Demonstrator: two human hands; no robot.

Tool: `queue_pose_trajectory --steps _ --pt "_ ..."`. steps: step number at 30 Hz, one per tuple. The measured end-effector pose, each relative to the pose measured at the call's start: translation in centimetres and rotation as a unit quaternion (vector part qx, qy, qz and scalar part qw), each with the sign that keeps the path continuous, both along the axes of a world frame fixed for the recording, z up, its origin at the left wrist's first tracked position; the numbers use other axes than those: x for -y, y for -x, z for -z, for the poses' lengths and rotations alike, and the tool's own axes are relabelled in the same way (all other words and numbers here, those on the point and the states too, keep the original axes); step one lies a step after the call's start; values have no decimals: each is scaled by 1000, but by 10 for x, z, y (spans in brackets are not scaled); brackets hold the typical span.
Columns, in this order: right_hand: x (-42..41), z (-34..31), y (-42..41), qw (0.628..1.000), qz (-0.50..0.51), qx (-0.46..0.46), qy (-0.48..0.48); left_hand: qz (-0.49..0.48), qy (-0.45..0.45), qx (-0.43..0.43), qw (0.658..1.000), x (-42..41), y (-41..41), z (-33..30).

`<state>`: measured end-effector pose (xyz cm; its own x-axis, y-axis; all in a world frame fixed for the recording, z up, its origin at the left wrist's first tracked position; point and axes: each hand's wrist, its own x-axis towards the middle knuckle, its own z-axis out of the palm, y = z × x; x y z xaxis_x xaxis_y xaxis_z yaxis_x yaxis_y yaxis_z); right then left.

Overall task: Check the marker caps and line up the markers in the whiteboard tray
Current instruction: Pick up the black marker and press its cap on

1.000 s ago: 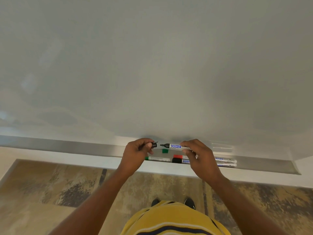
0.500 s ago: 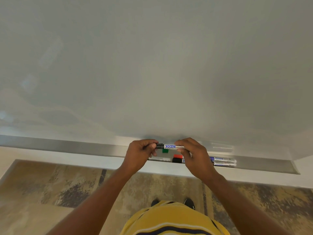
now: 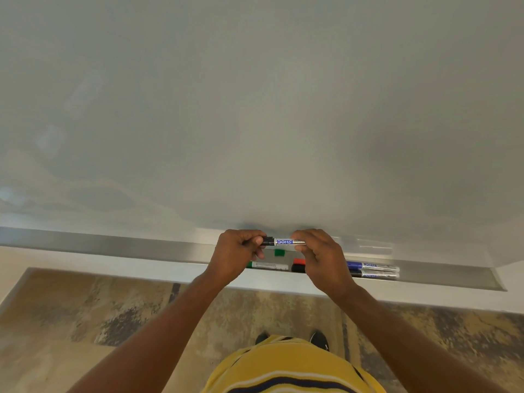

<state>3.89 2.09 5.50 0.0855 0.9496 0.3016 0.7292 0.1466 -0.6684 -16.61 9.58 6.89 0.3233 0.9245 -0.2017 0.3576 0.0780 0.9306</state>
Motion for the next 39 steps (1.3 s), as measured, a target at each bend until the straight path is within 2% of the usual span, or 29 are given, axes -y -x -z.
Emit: queue_pose_trajectory --steps 4,6,9,12,17,22,28,32,35,39 --pt "-10 6 4 999 -12 -19 31 59 -34 -84 994 -13 8 3" --pt "-6 15 7 999 -6 20 50 44 -40 -109 992 -19 14 10" --pt "8 33 10 994 18 101 21 8 -54 -144 988 -22 27 26" --pt "17 51 20 988 -10 149 41 -12 -65 -178 982 -20 35 43" --pt "9 71 41 961 -117 183 169 -29 -63 -204 976 -16 35 65" --pt "-8 72 55 941 -148 246 180 -43 -49 -218 974 -15 35 78" --pt "-18 77 58 930 -111 299 183 -51 -44 -218 974 -15 33 84" --pt "-14 76 60 935 -80 294 181 -61 -29 -217 974 -16 31 87" --pt "-2 77 59 956 -62 247 146 -53 -31 -222 973 -15 34 91" --pt "25 77 59 973 -106 176 109 -41 -19 -218 975 -11 36 99"
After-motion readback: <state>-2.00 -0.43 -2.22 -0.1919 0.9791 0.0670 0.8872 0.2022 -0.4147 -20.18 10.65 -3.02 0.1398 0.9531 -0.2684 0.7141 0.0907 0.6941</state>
